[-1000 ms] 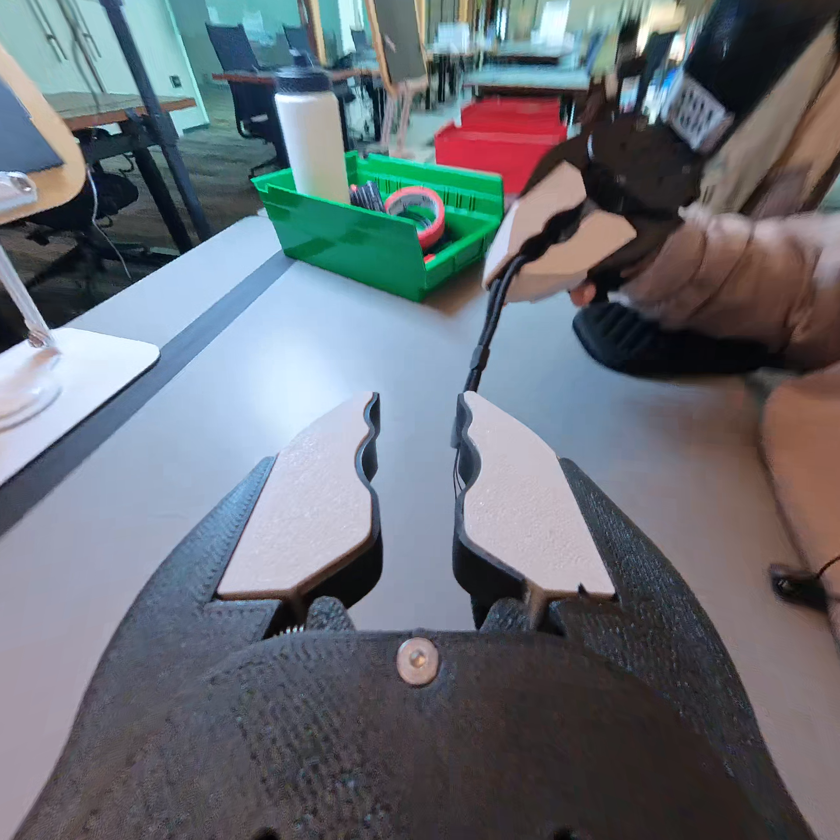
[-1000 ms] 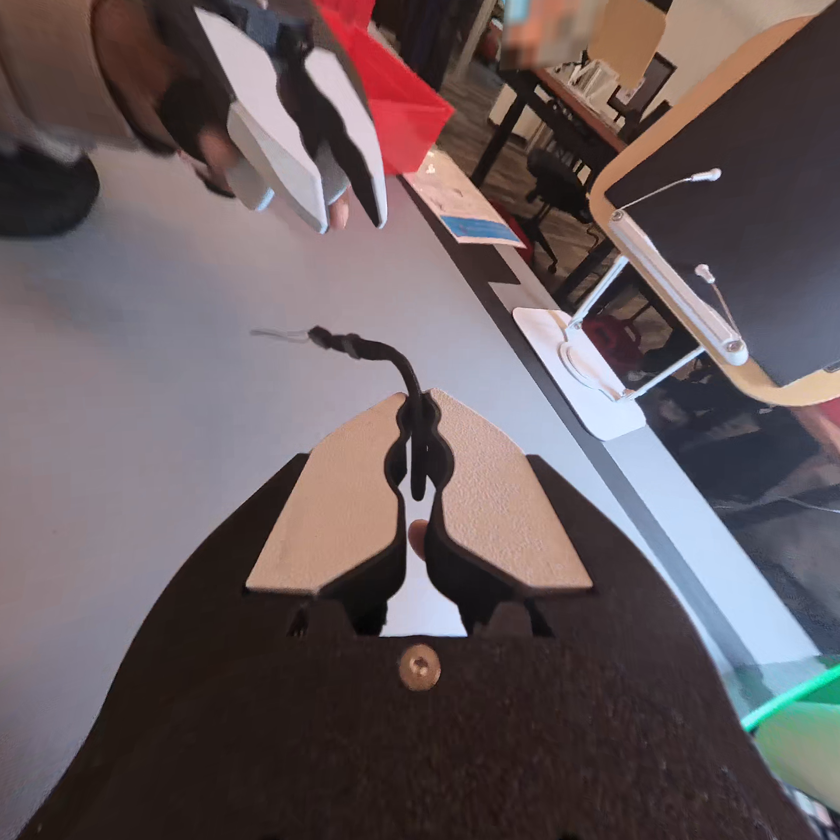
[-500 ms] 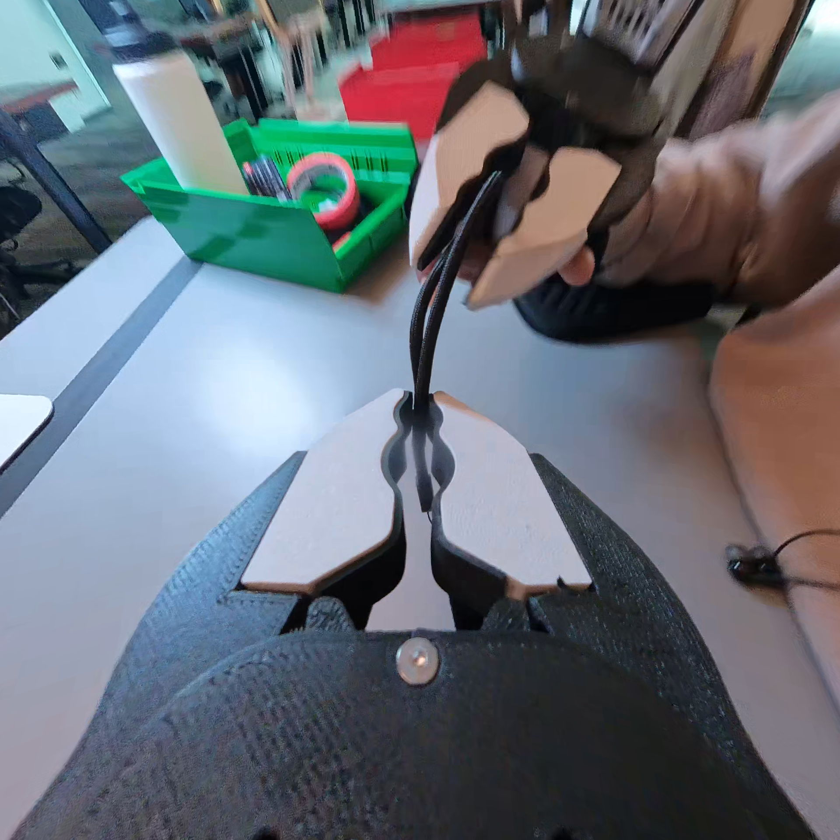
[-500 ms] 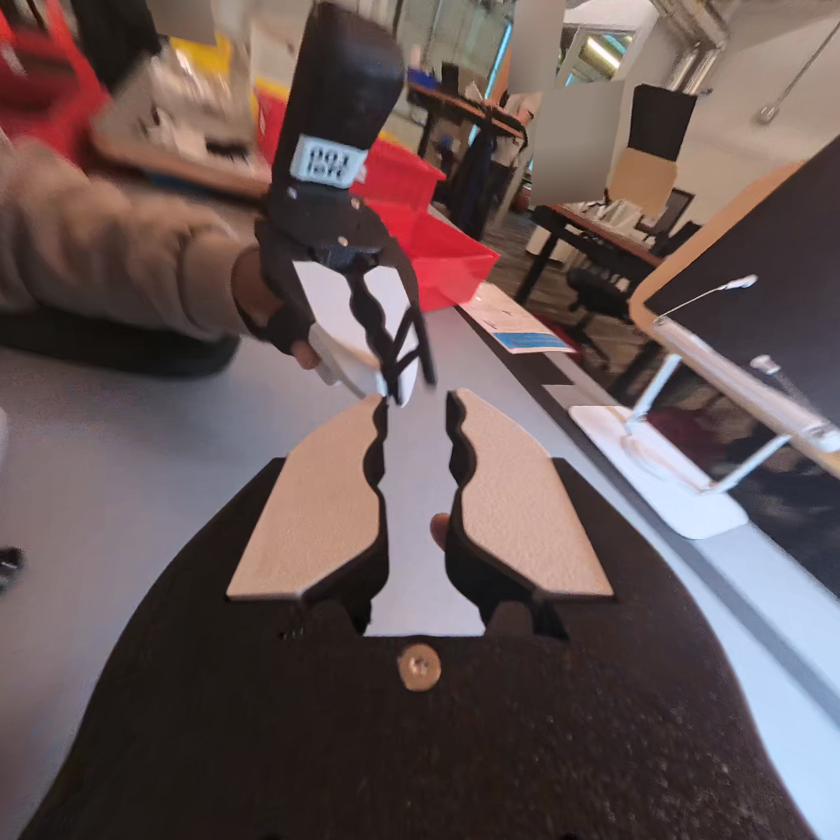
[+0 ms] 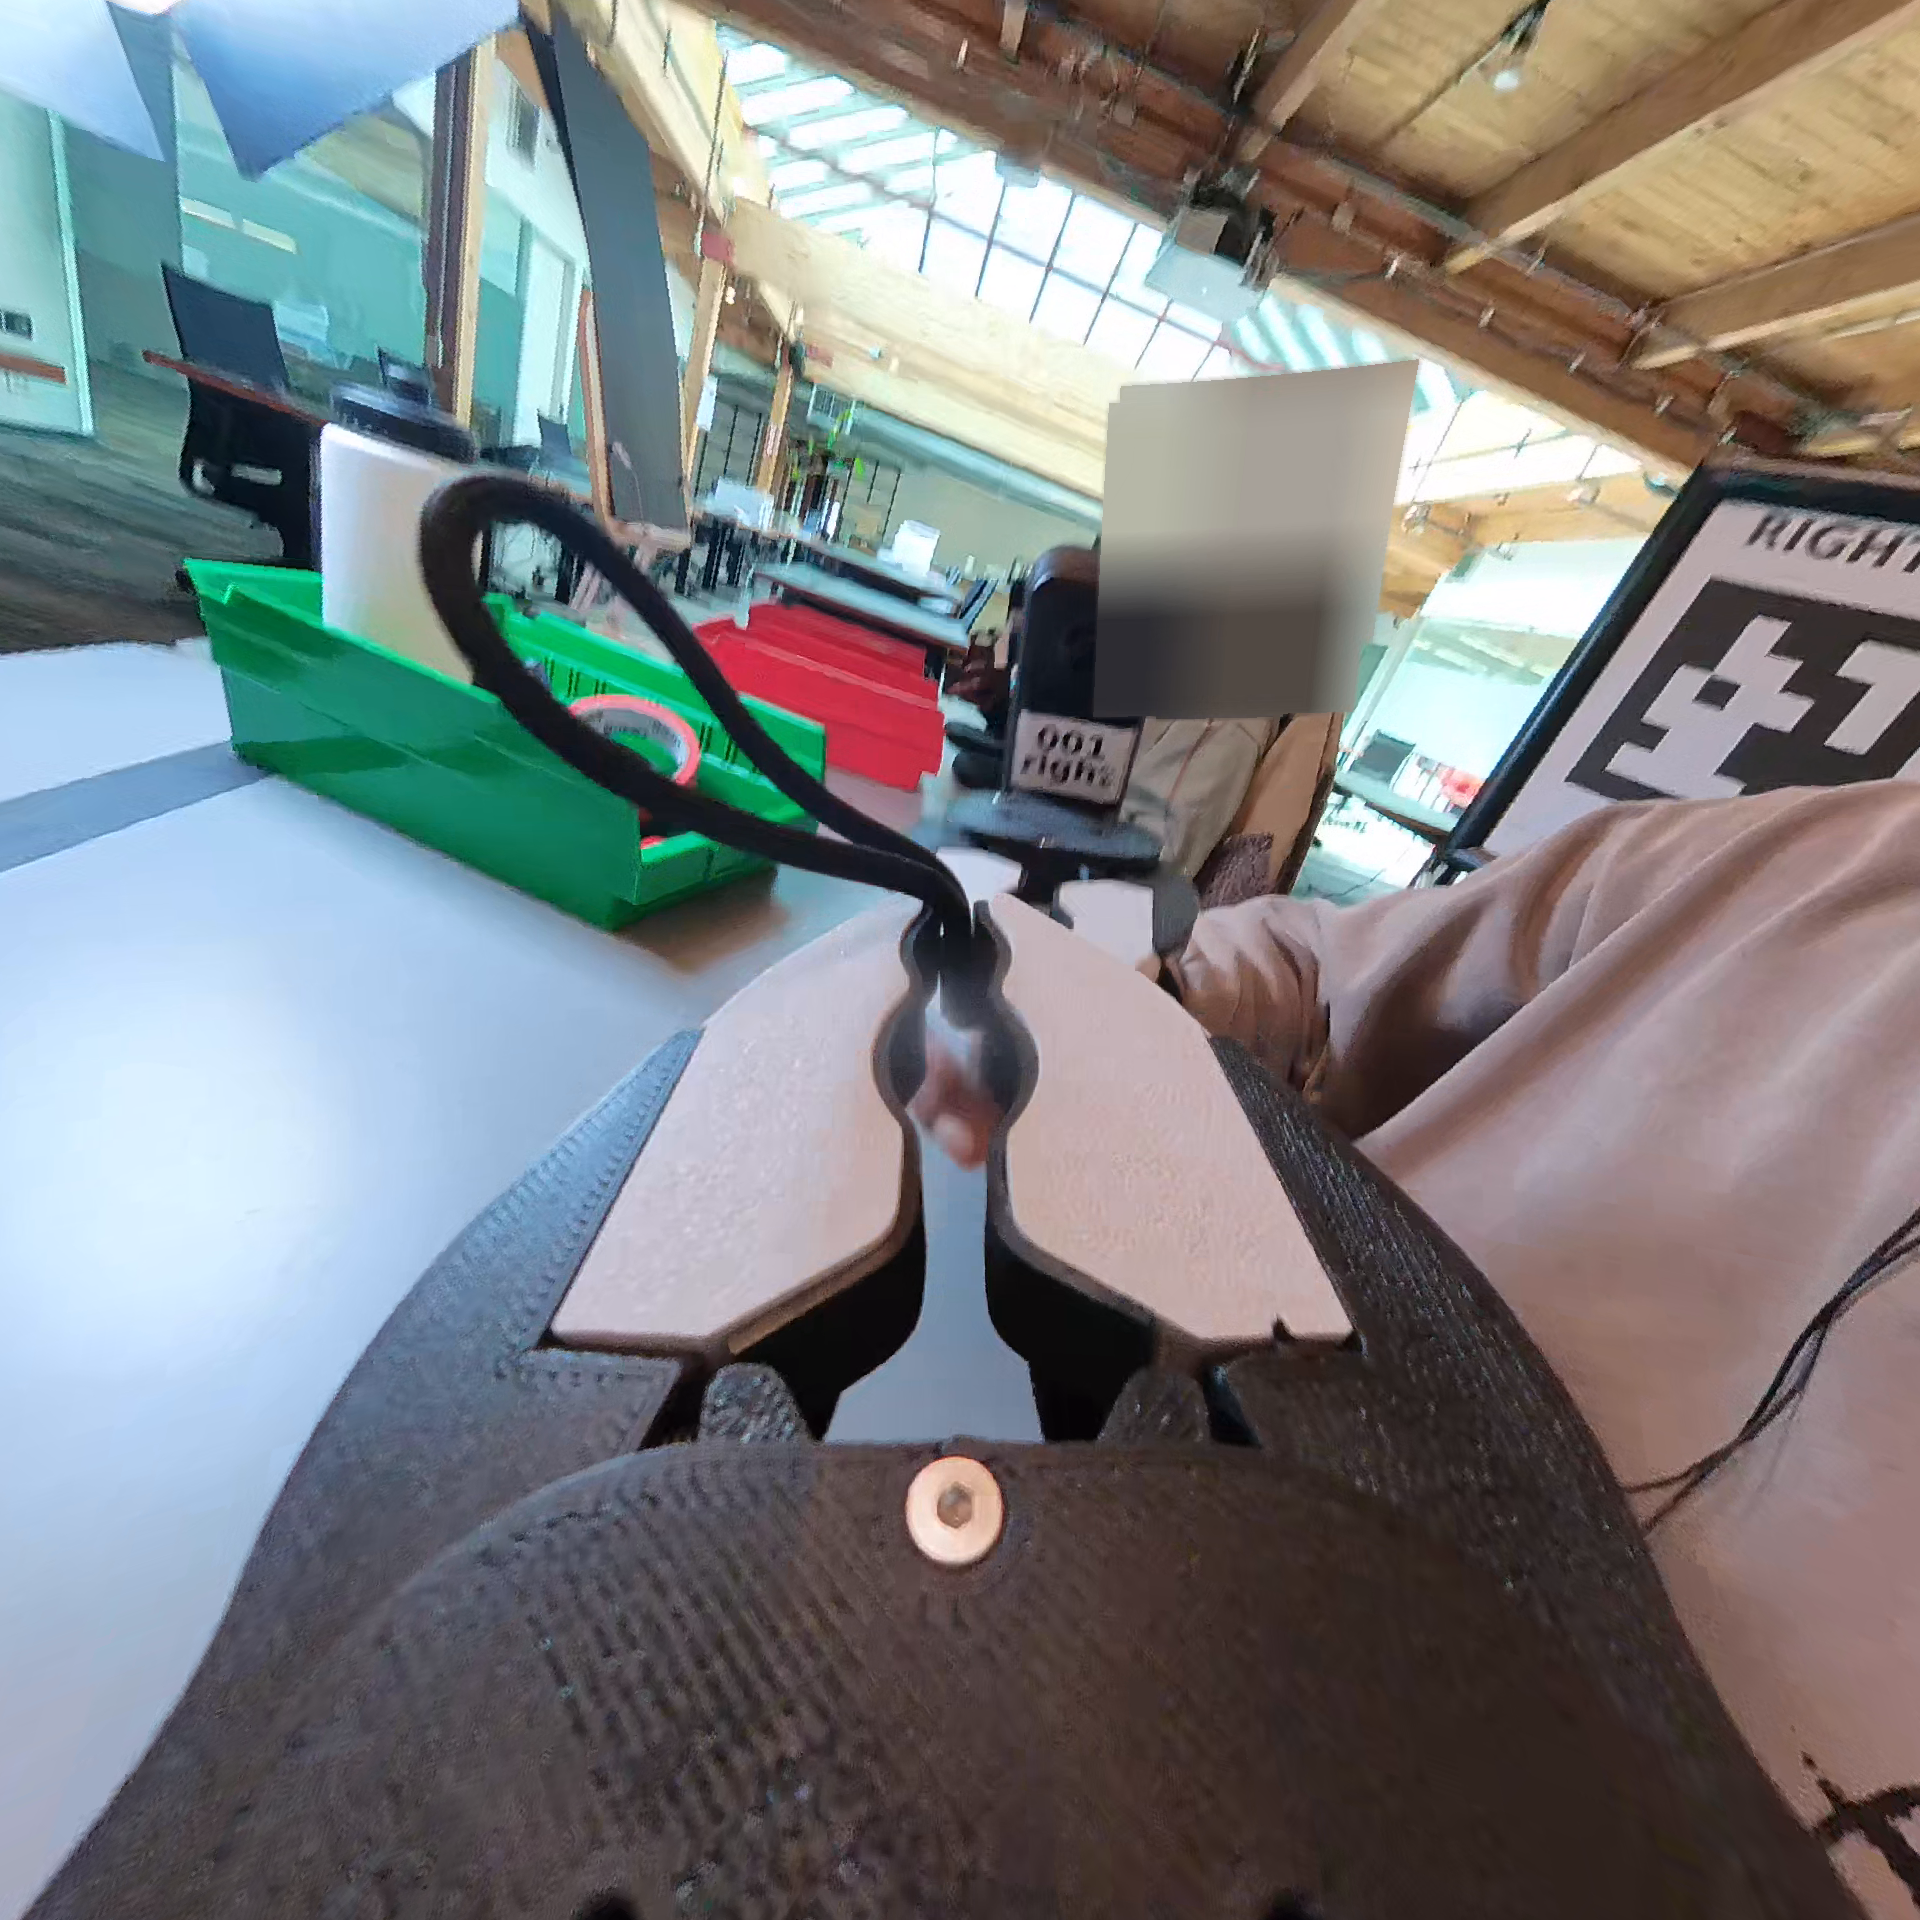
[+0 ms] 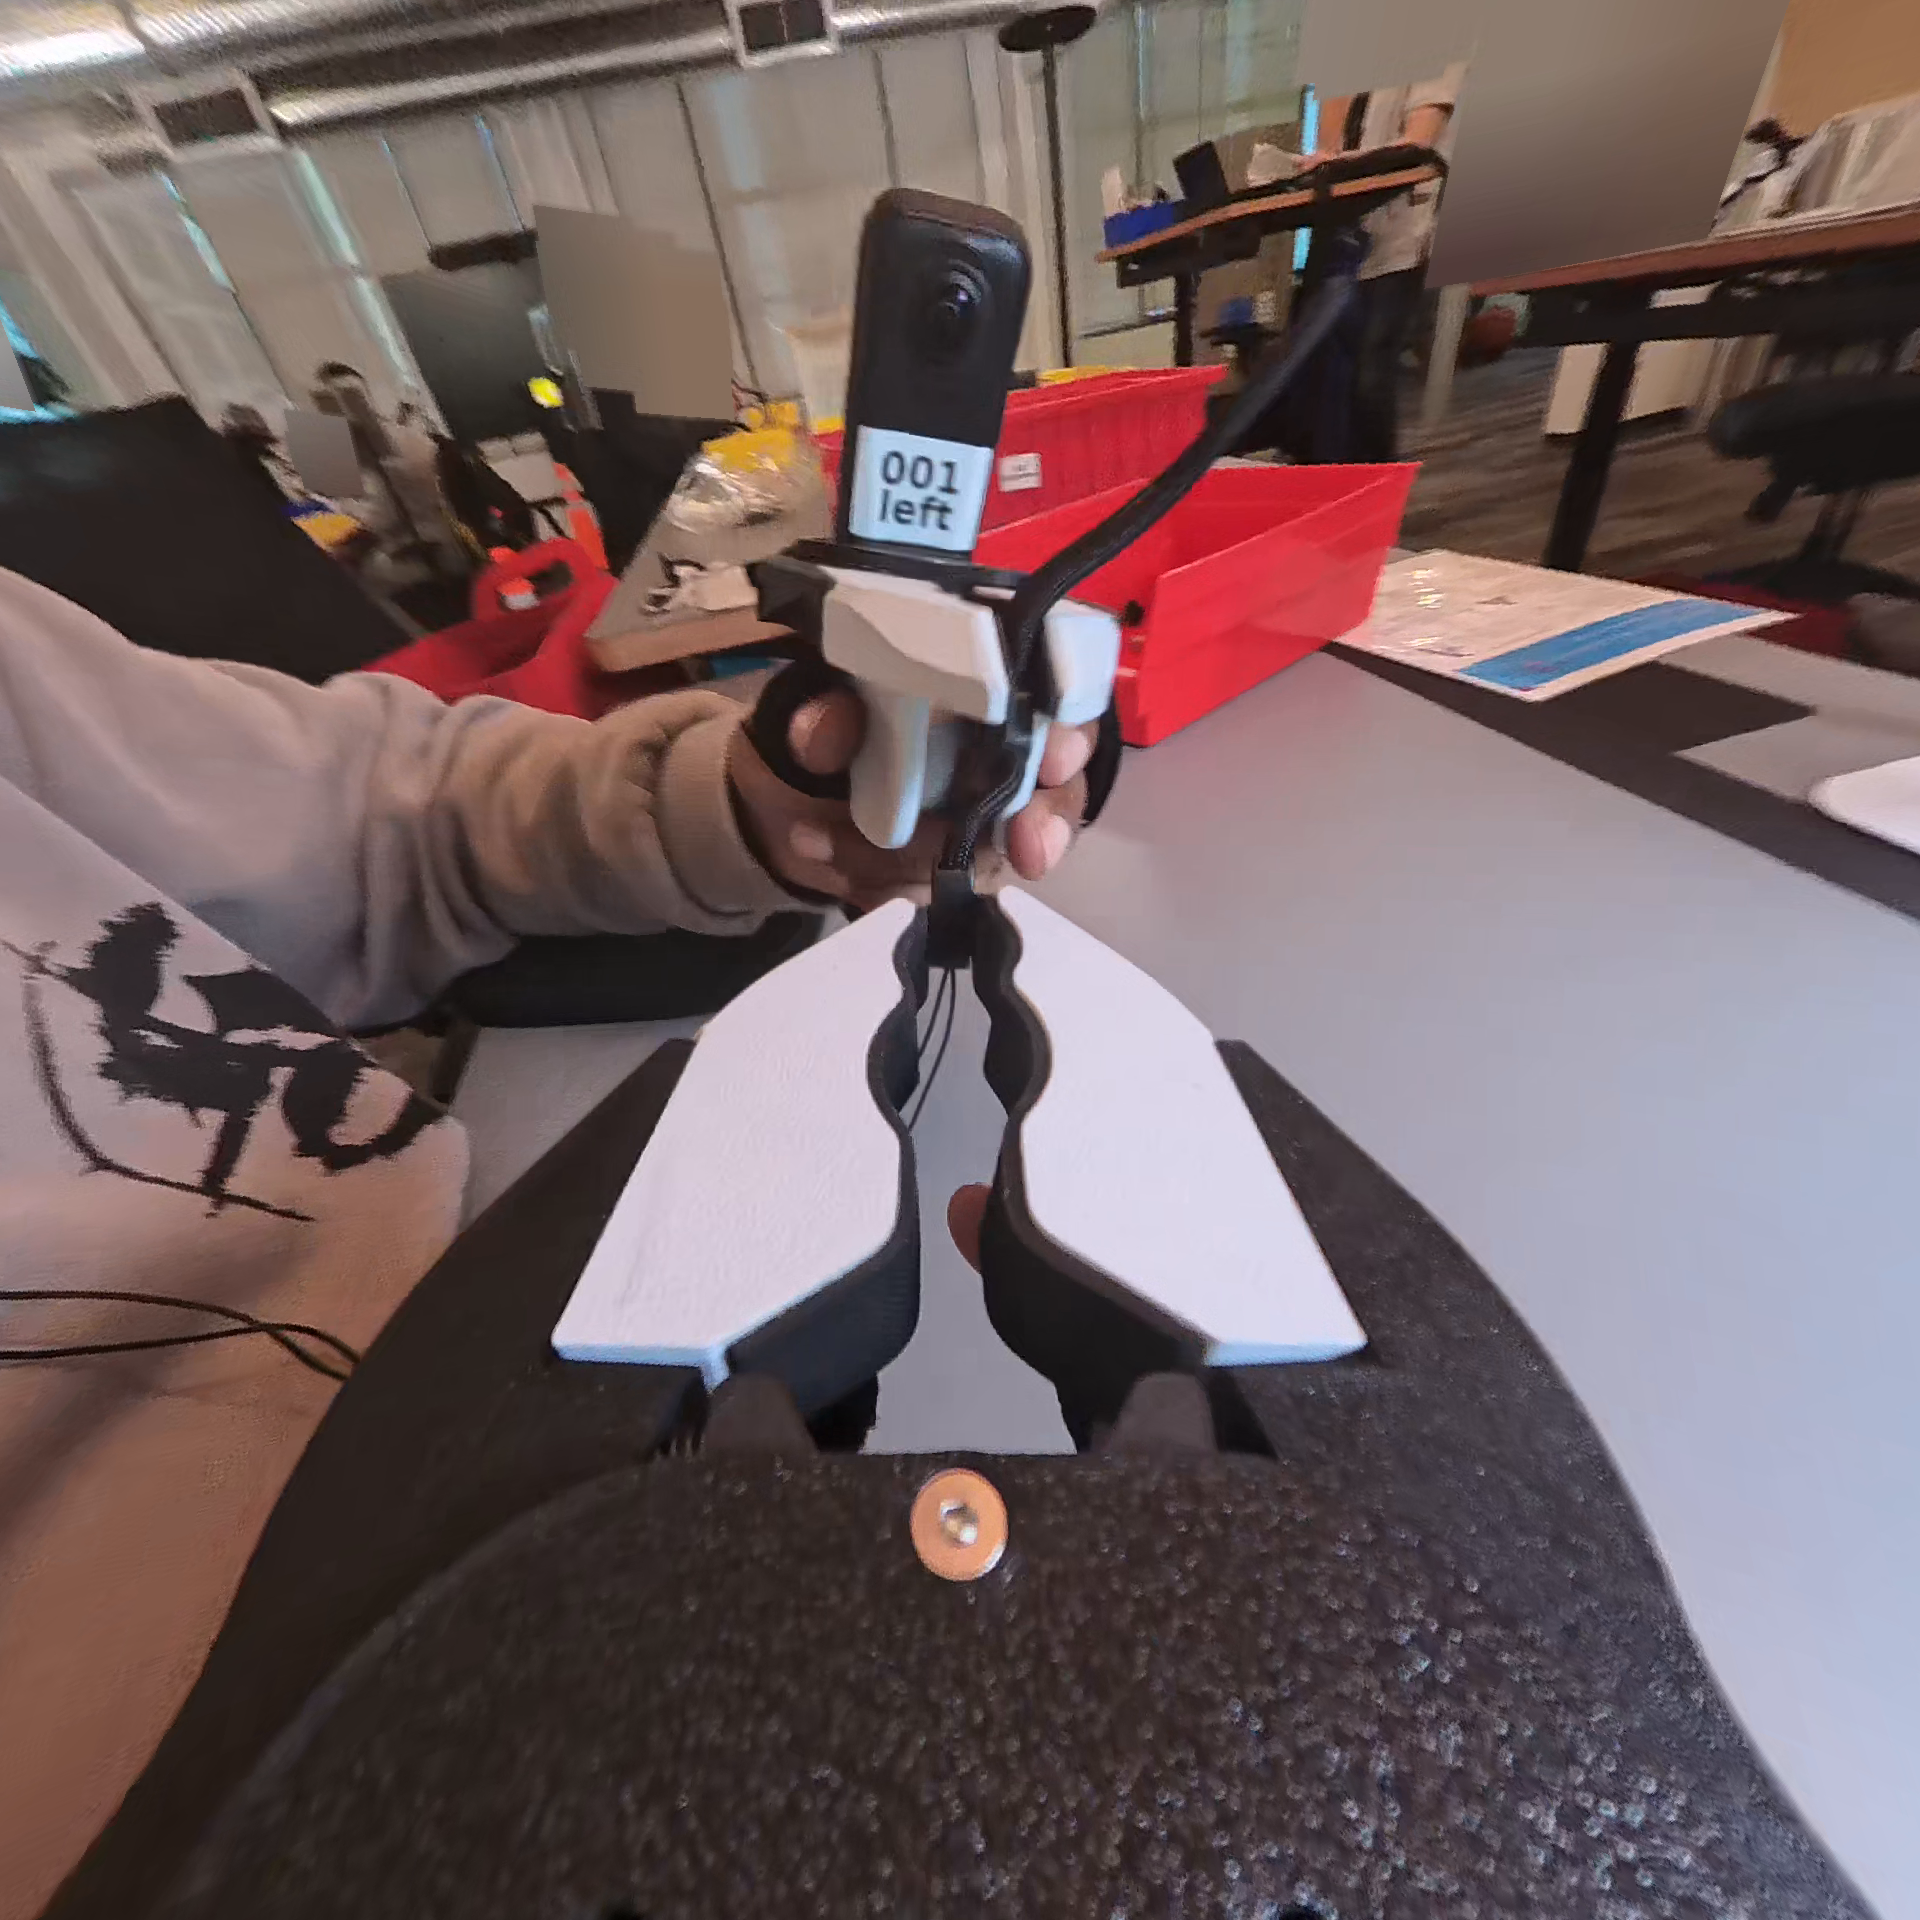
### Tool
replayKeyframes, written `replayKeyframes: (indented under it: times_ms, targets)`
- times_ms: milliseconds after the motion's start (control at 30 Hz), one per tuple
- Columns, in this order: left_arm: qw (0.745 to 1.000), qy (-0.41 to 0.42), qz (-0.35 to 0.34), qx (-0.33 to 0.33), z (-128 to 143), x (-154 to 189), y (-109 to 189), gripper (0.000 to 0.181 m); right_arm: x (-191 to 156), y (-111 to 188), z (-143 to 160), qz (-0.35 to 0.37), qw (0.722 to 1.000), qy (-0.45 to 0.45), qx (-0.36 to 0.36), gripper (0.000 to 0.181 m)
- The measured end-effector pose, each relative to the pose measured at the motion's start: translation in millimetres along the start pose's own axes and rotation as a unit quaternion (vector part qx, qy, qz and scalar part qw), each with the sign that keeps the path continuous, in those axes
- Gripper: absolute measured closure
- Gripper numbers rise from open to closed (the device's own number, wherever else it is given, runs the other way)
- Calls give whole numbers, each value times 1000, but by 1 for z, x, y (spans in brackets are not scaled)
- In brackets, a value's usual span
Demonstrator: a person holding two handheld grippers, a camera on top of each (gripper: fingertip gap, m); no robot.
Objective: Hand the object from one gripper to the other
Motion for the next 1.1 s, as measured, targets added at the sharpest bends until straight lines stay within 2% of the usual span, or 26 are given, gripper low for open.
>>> replayKeyframes:
  times_ms: [67, 133, 200, 267, 400, 500, 533, 600, 667, 733, 800, 867, 967, 1033, 1100]
  targets:
    - [998, -5, -22, -56, 3, -11, 9, 169, 9, 11, -4, 33, 999, 25, -22, 174]
    - [988, -37, -87, -126, 8, -30, 24, 147, 19, 23, -4, 84, 989, 91, -79, 174]
    - [965, -95, -164, -183, 9, -47, 41, 136, 29, 33, -2, 145, 962, 177, -147, 174]
    - [942, -150, -205, -220, 7, -50, 48, 134, 36, 40, 3, 195, 925, 252, -209, 174]
    - [899, -252, -212, -288, 22, -36, 29, 135, 37, 34, 15, 231, 867, 352, -268, 174]
    - [880, -272, -202, -332, 45, -30, 10, 138, 34, 26, 19, 260, 814, 438, -279, 173]
    - [886, -259, -204, -327, 48, -30, 6, 143, 32, 23, 20, 272, 792, 470, -279, 173]
    - [916, -189, -188, -298, 50, -30, 0, 146, 29, 18, 19, 289, 751, 529, -270, 173]
    - [954, -66, -161, -245, 47, -30, -4, 147, 26, 14, 18, 308, 714, 574, -257, 174]
    - [972, 90, -118, -184, 43, -32, -6, 145, 23, 8, 18, 316, 685, 610, -243, 173]
    - [965, 234, -66, -102, 38, -36, -4, 143, 19, 1, 22, 313, 666, 634, -237, 173]
    - [942, 333, -30, -36, 35, -43, 1, 148, 17, -5, 26, 310, 659, 644, -234, 174]
    - [930, 366, -26, -2, 36, -50, 5, 163, 17, -11, 32, 306, 658, 645, -237, 173]
    - [941, 337, -34, -2, 33, -49, 6, 175, 16, -15, 36, 300, 661, 646, -237, 173]
    - [959, 276, -53, -23, 30, -47, 5, 175, 14, -16, 39, 285, 691, 621, -236, 172]
Point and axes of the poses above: each gripper's, where its closed fingertips meet, y back along the fingers, z out of its underside, x = y × z across the jaws, the point moved 5 cm from there along y, back along the fingers, and after that the axes turned 1 degree about -z, right-handed, at the moved point
